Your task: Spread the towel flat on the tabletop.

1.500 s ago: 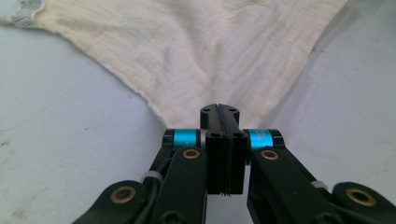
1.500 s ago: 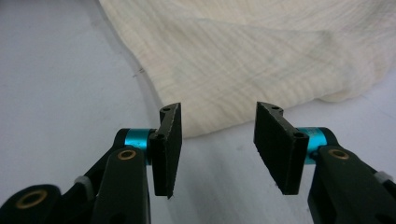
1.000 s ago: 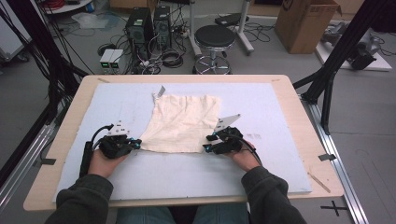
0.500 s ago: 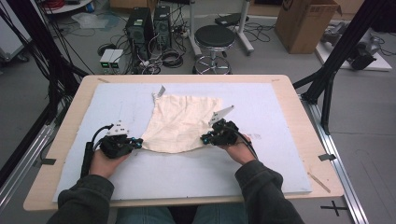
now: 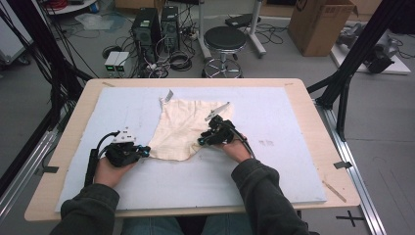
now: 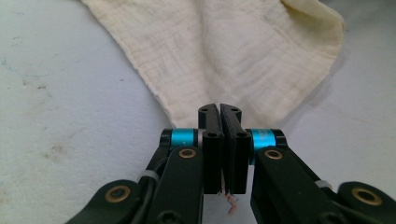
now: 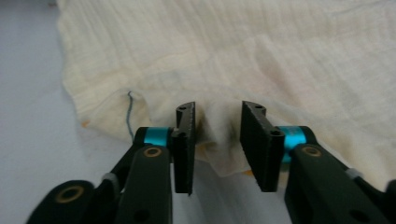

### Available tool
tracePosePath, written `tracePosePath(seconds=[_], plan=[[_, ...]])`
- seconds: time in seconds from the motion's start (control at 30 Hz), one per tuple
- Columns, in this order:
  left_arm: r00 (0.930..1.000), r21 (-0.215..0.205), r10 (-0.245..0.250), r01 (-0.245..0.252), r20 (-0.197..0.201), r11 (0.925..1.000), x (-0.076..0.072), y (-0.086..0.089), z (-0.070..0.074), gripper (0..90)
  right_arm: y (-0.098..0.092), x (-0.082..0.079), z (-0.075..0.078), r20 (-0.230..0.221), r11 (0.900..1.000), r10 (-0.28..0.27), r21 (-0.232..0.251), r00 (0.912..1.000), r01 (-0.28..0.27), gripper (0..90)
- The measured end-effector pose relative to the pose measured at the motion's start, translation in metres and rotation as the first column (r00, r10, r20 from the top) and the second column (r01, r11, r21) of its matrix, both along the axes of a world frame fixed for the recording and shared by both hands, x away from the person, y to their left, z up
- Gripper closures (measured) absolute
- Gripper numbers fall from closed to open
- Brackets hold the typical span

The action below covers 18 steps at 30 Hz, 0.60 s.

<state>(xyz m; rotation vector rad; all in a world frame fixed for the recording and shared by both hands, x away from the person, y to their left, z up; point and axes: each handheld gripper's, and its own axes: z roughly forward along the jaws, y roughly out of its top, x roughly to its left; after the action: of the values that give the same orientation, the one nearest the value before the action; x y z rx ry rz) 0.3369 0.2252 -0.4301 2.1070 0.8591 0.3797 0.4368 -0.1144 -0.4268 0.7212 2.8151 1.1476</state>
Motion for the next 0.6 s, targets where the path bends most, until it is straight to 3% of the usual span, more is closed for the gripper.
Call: tracePosePath(seconds=[0.13,0.37,0.5,0.6], plan=[[1.0000,0.004,0.003,-0.003,0.004,1.0000,-0.001,0.000,0.001,86.9,-0.011,-0.005,0.011,0.032,0.998,-0.016,0.053,0.9994,0.015,63.1],[1.0000,0.002,0.008,-0.008,0.006,1.0000,-0.003,0.000,0.001,86.6,-0.016,-0.023,0.017,0.086,0.998,0.061,0.001,0.9945,-0.061,65.9],[1.0000,0.008,0.003,-0.003,0.006,1.0000,-0.003,0.000,0.002,86.5,-0.022,-0.032,0.010,0.091,0.994,0.105,-0.027,0.9904,-0.103,61.5],[1.0000,0.002,0.006,-0.006,0.005,1.0000,-0.002,0.000,0.001,86.4,-0.024,-0.035,0.002,0.095,0.993,0.108,-0.062,0.9896,-0.102,59.3]])
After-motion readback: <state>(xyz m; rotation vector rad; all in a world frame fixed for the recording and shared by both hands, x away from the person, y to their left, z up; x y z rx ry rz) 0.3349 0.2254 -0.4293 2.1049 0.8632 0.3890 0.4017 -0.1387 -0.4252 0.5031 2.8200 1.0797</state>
